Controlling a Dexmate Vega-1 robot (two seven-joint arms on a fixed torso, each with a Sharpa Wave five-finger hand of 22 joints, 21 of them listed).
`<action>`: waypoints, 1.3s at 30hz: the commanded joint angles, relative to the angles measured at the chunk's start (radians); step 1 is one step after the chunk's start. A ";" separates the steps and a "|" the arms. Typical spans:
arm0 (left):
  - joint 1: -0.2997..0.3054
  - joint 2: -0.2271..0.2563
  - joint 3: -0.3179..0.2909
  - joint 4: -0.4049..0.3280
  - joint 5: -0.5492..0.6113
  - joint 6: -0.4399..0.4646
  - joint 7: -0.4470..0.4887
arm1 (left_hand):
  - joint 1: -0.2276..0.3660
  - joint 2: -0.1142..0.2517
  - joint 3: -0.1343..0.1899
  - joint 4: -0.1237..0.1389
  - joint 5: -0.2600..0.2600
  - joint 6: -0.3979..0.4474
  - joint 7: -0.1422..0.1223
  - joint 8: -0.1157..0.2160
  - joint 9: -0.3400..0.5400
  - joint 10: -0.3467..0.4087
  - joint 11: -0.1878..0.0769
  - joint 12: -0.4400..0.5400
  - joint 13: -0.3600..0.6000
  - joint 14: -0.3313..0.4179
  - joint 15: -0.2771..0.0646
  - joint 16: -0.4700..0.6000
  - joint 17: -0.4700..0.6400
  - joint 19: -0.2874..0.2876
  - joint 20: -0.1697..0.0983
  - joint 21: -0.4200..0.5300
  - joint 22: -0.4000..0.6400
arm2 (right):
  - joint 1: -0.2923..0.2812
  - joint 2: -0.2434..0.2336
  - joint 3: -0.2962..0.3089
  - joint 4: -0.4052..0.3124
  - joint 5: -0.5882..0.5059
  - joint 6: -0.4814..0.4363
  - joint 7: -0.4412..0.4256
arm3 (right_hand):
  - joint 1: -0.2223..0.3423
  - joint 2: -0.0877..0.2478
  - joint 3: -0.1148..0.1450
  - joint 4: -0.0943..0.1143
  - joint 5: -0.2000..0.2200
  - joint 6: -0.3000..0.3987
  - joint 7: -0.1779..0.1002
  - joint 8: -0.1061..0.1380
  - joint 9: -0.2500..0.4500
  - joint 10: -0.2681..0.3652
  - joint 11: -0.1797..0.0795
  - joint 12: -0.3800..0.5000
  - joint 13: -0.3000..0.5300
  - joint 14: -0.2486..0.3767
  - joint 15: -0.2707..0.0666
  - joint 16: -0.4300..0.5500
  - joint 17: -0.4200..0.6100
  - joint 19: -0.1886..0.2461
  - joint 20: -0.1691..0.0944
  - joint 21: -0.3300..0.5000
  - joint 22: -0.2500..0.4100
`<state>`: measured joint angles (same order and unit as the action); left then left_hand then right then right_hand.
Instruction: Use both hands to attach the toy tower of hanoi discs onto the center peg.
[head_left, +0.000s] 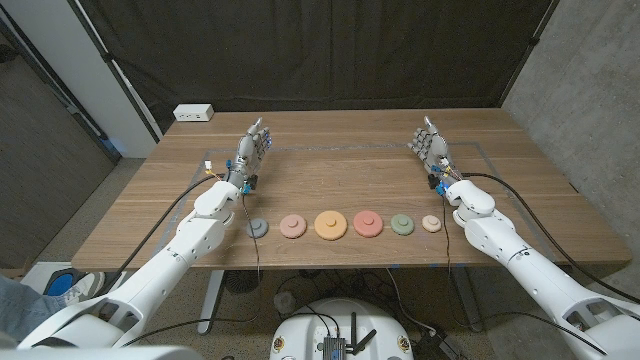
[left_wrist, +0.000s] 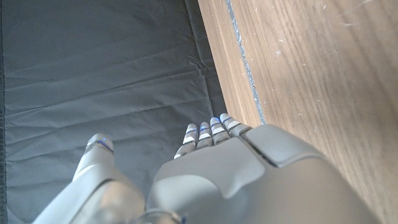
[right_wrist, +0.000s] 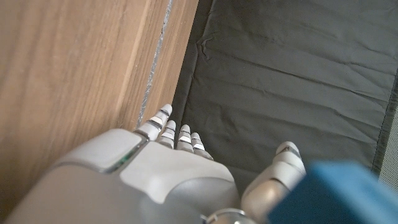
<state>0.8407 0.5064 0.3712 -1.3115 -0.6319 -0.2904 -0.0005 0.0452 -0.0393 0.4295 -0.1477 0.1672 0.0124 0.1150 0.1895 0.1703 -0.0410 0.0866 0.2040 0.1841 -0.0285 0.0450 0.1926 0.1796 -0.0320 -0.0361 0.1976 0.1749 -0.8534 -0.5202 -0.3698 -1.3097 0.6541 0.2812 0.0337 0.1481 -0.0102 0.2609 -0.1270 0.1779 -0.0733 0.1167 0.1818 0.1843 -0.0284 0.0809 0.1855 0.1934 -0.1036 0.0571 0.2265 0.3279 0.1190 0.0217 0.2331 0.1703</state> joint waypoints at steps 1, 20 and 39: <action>0.010 0.007 -0.002 -0.026 0.016 -0.002 0.028 | -0.003 -0.010 0.007 0.000 0.007 0.009 0.007 0.007 0.004 0.009 0.003 0.009 0.002 0.008 0.006 0.007 0.002 0.000 -0.023 0.005 0.001 | -0.012 0.002 -0.004 0.005 -0.002 0.008 0.004 | 0.004 0.002 0.008 0.001 0.006 0.005 0.015 0.010 0.002 0.009 0.004 0.011 0.002 0.007 -0.004 0.008 0.004 0.017 -0.001 0.004 0.005; 0.030 0.006 -0.010 -0.060 0.027 0.006 0.078 | 0.005 0.007 0.017 -0.001 0.006 0.076 -0.046 0.013 0.005 0.093 -0.061 0.027 0.003 0.074 -0.035 0.014 0.002 0.059 0.038 0.017 0.003 | -0.037 -0.012 0.009 -0.022 -0.017 0.058 0.001 | 0.016 0.019 0.014 -0.005 0.005 0.059 -0.017 0.027 0.002 0.064 0.006 0.029 0.001 0.087 0.002 0.035 0.003 0.075 0.021 0.010 0.007; 0.042 0.033 -0.013 -0.104 0.031 0.061 0.106 | 0.004 0.021 0.031 -0.001 0.005 0.089 -0.069 0.000 0.006 0.135 -0.057 0.024 0.008 0.237 0.000 0.044 0.009 0.211 0.139 0.057 0.012 | -0.032 -0.005 0.012 -0.006 -0.021 0.059 -0.013 | 0.070 0.067 0.042 -0.019 0.000 0.166 -0.050 0.039 0.008 0.153 -0.027 0.034 0.005 0.335 0.013 0.124 0.011 0.275 0.058 0.050 0.011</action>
<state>0.8782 0.5271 0.3588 -1.3967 -0.6025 -0.2579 0.0950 0.0479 -0.0260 0.4514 -0.1506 0.1672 0.0967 0.0352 0.1896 0.1749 0.0803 0.0278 0.2272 0.1888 0.1860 0.0460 0.2265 0.1844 0.1540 0.1010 0.2444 0.1834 -0.8845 -0.5368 -0.3628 -1.3314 0.6278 0.3302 0.0277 0.2099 0.0516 0.2957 -0.1450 0.1779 0.0879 0.0769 0.2254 0.1888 0.1220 0.0482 0.2235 0.1931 0.2041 0.0671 0.3380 0.3321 0.3679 0.0771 0.2742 0.1795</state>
